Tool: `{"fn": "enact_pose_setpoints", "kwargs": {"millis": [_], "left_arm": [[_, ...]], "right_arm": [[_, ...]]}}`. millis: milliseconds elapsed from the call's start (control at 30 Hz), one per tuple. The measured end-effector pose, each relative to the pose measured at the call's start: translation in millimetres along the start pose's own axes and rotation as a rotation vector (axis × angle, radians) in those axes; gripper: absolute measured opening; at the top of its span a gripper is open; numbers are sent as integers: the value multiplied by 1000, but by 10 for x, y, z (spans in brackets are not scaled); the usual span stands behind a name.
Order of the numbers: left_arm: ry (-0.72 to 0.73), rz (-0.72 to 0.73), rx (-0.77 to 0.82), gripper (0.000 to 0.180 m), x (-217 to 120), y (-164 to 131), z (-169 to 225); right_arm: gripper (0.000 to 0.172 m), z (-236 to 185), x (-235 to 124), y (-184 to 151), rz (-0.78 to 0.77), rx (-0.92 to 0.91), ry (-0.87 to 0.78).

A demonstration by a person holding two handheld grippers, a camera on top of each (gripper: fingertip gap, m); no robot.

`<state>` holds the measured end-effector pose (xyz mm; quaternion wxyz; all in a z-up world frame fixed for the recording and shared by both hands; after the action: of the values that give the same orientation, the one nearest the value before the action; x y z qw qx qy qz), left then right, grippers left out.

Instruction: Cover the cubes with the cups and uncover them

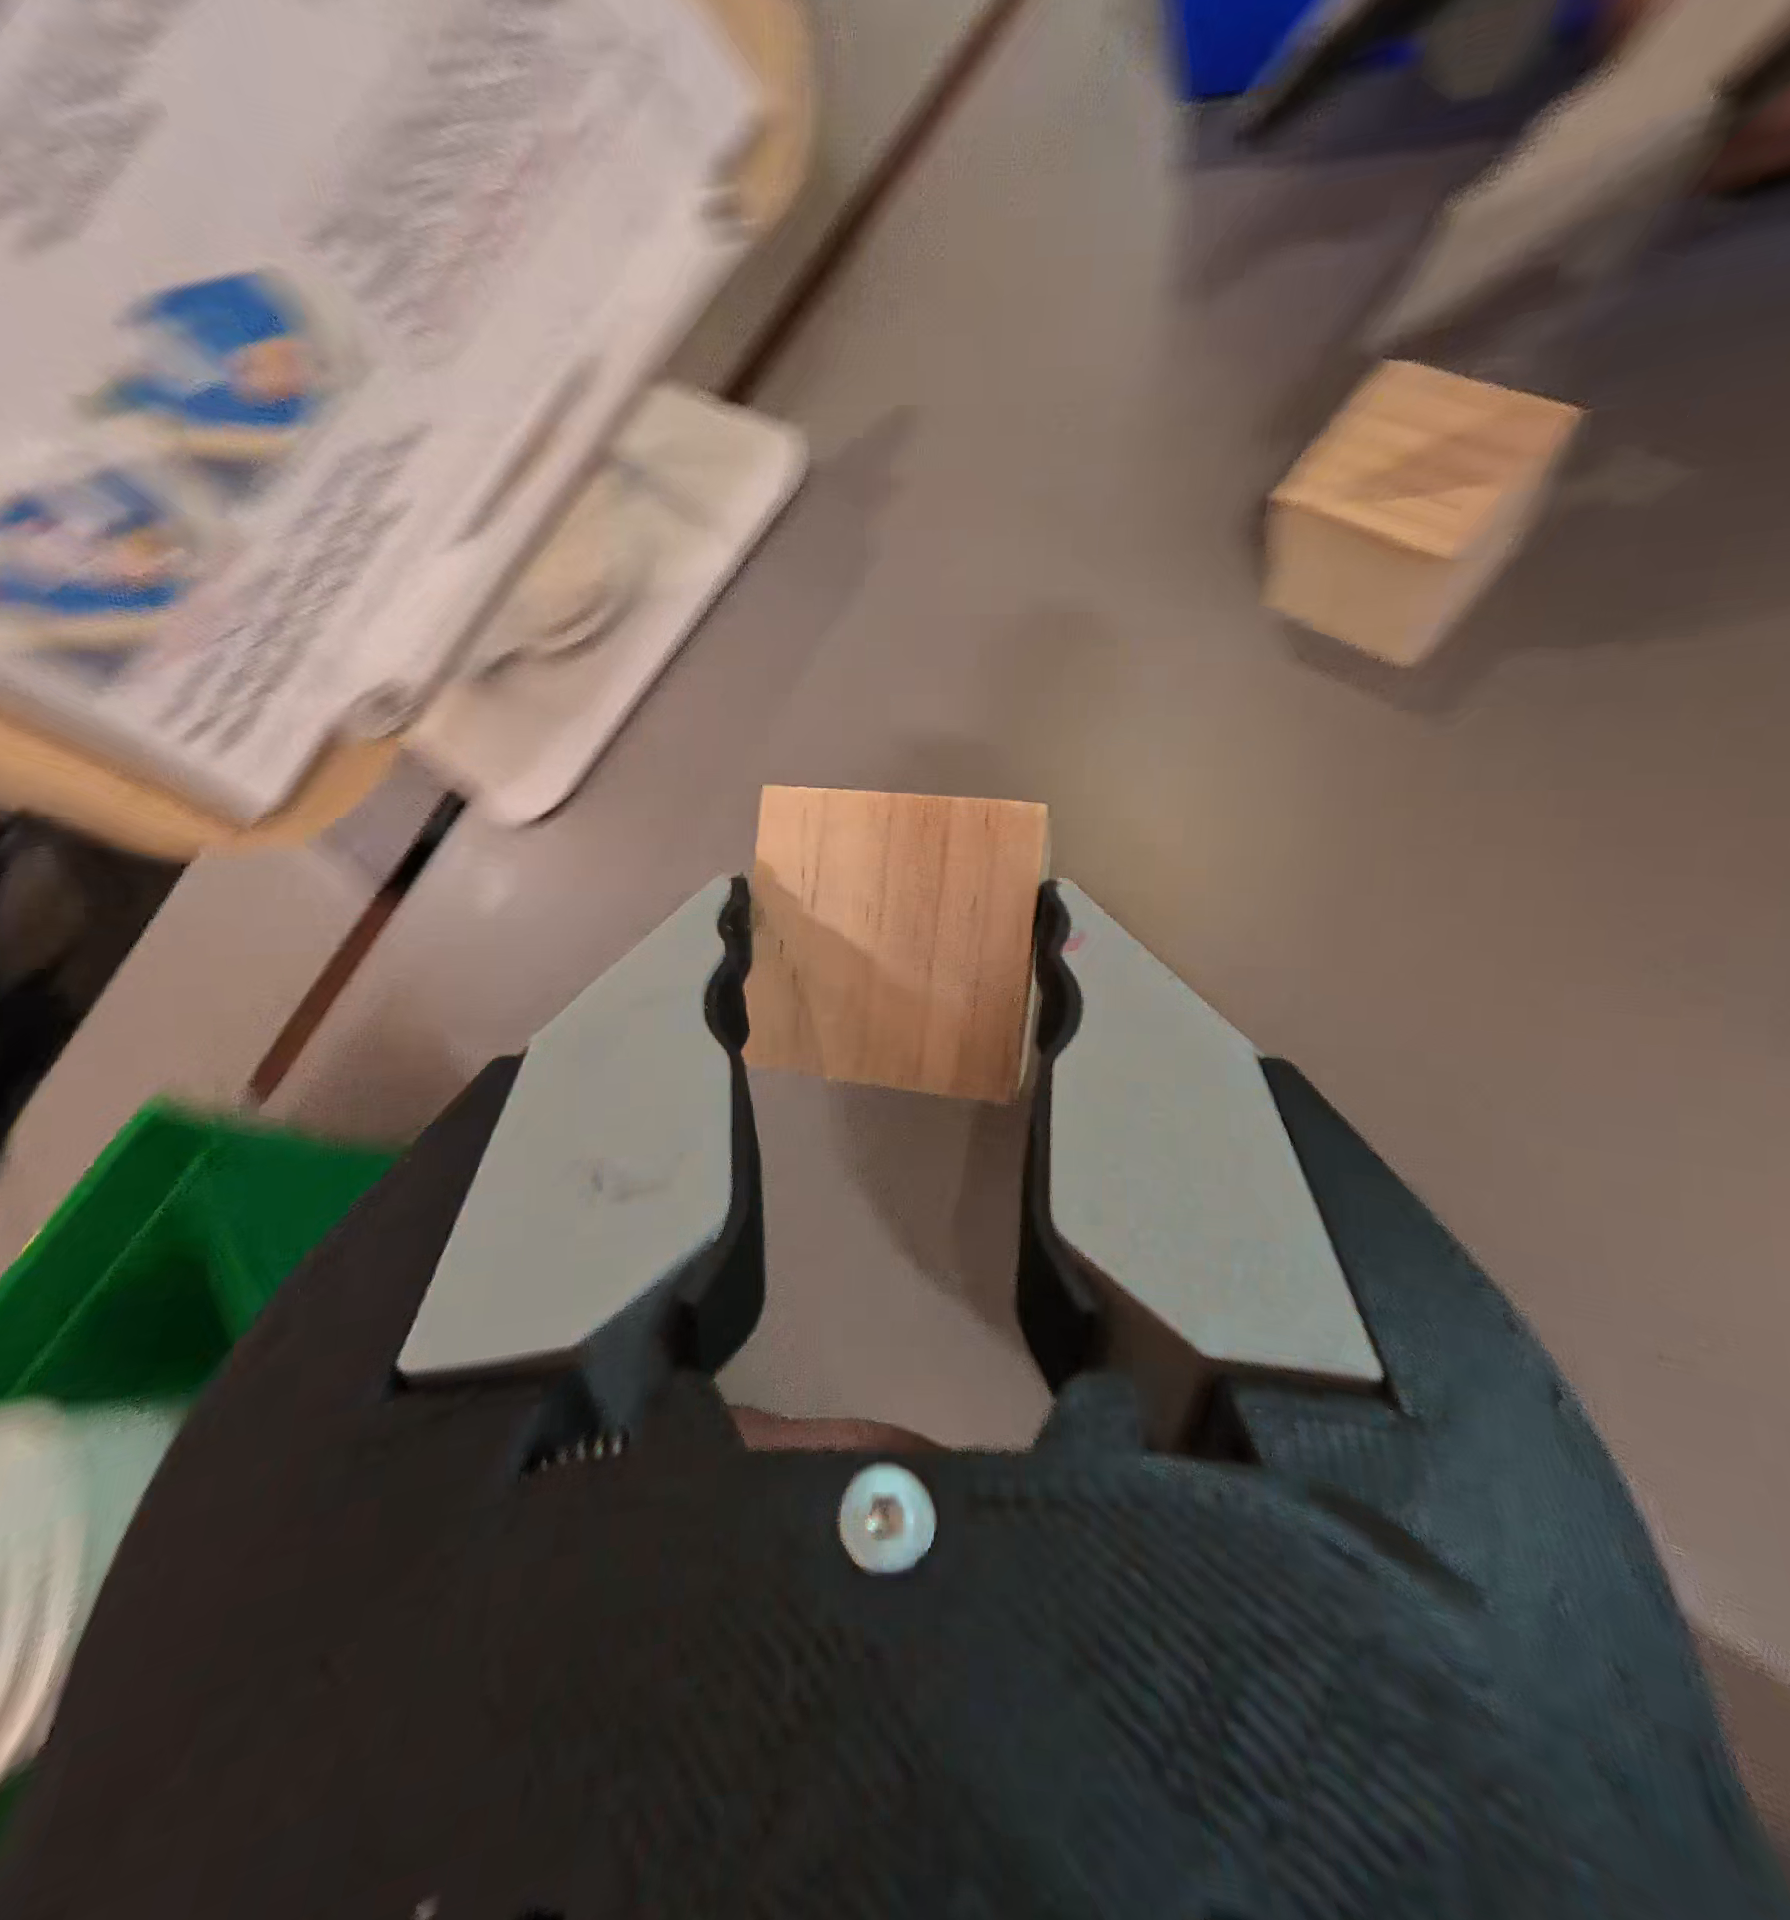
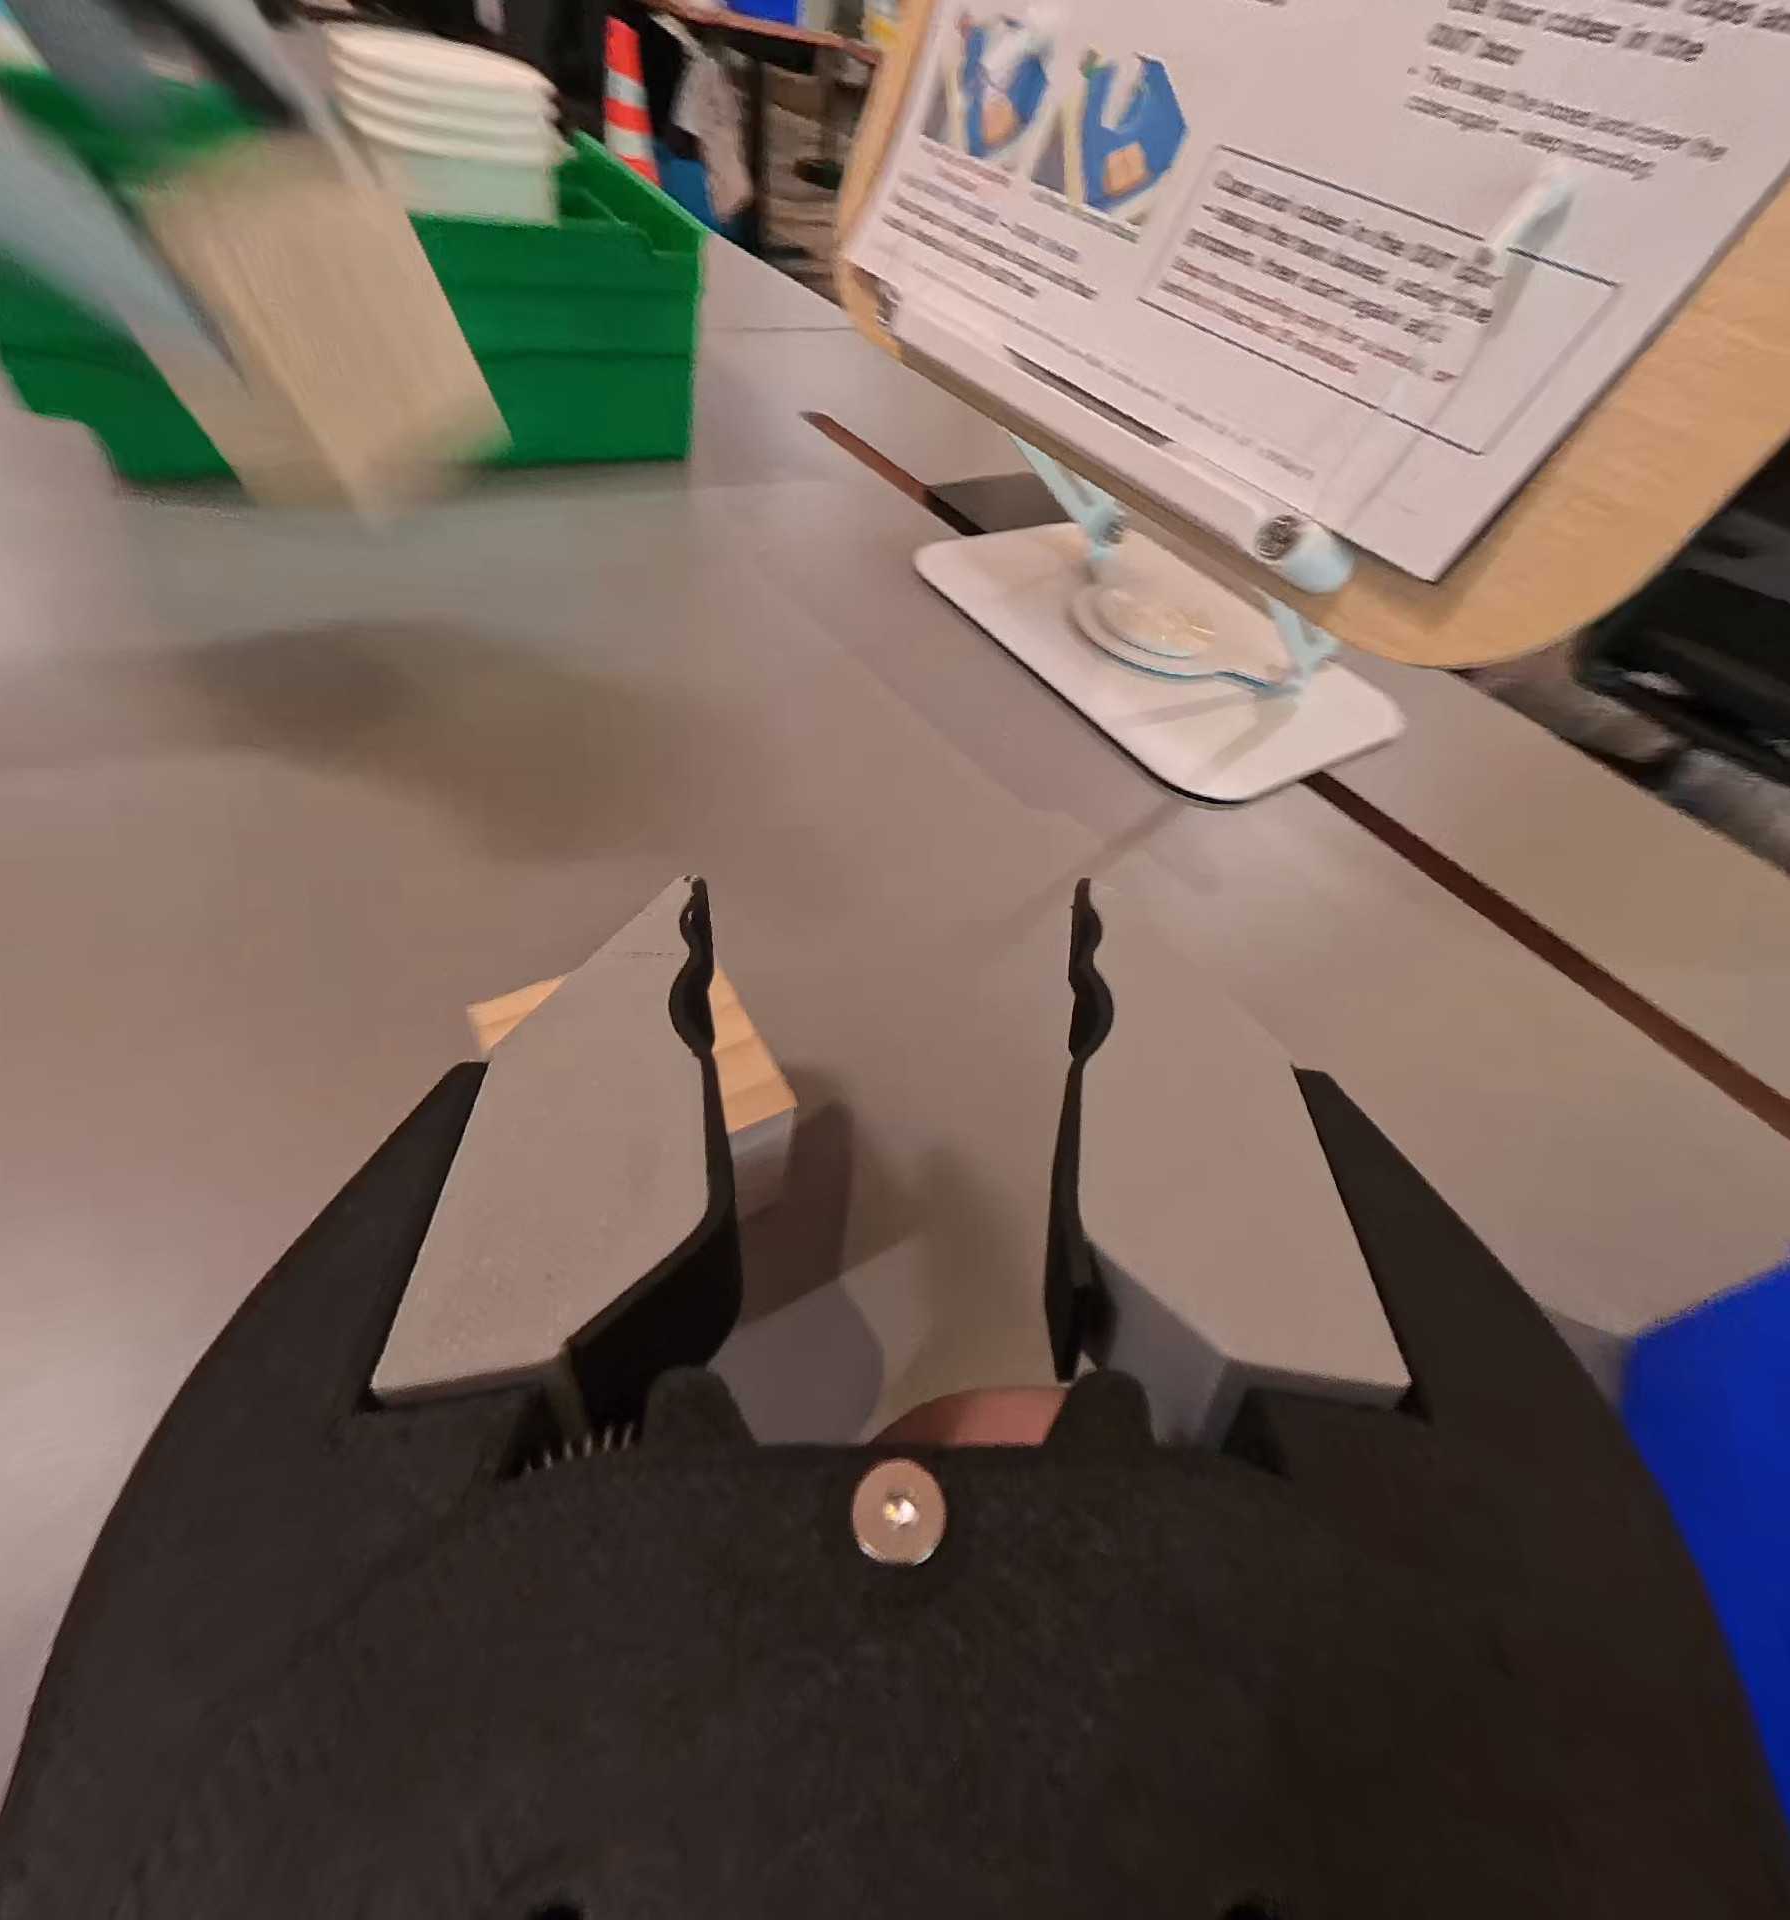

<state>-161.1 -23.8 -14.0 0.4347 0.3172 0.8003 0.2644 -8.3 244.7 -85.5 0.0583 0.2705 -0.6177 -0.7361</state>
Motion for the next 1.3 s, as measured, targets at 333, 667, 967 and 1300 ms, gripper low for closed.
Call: {"fn": "enact_pose_setpoints", "kwargs": {"millis": [333, 667, 967, 1300], "left_arm": [[-371, 150, 235, 55, 858, 68, 966], [-298, 282, 260, 60, 897, -73, 1055], [-354, 350, 230, 59, 933, -72, 1083], [-369, 362, 284, 59, 961, 55, 1209]], "right_arm": [[67, -112, -57, -66, -100, 25, 337], [58, -182, 57, -269, -353, -46, 429], [58, -16, -273, -327, -485, -10, 371], [58, -105, -339, -281, -573, -62, 336]]}}
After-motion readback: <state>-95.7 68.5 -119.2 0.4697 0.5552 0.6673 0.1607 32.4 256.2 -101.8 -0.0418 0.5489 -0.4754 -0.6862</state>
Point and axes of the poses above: each gripper's, where its closed fingertips meet, x out along the fingers, y out of its top, z = x × y across the jaws, the point moved 10 cm from there along -x, back along the fingers, and after that the axes turned 12 degrees about y, right-handed, at the moved point
